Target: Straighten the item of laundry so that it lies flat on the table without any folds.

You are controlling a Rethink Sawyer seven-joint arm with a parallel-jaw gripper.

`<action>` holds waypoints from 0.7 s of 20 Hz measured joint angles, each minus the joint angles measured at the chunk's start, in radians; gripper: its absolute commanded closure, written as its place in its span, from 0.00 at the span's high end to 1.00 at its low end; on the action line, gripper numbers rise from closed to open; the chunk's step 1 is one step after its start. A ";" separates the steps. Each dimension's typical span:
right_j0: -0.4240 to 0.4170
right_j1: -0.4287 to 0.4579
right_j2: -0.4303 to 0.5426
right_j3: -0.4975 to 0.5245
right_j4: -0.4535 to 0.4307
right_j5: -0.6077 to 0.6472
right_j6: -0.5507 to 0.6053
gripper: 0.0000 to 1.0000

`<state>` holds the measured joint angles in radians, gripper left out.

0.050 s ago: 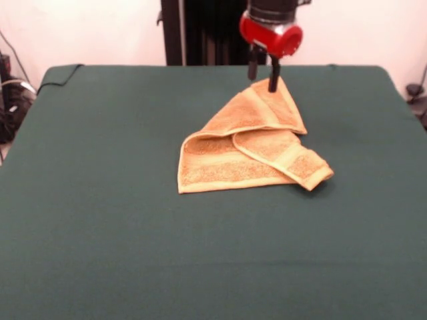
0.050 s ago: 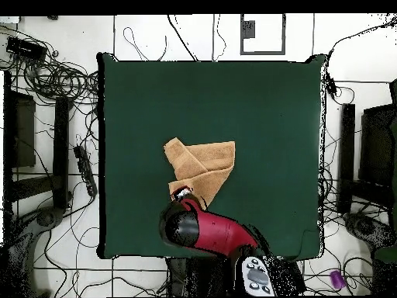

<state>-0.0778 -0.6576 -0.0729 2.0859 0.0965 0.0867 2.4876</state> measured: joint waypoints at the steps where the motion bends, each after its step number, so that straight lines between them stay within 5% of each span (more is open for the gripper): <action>1: 0.003 0.016 0.000 -0.002 0.000 -0.006 0.000 1.00; 14: 0.006 0.143 -0.012 -0.014 0.001 -0.072 0.000 1.00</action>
<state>-0.0722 -0.5147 -0.0853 2.0719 0.0973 0.0147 2.4876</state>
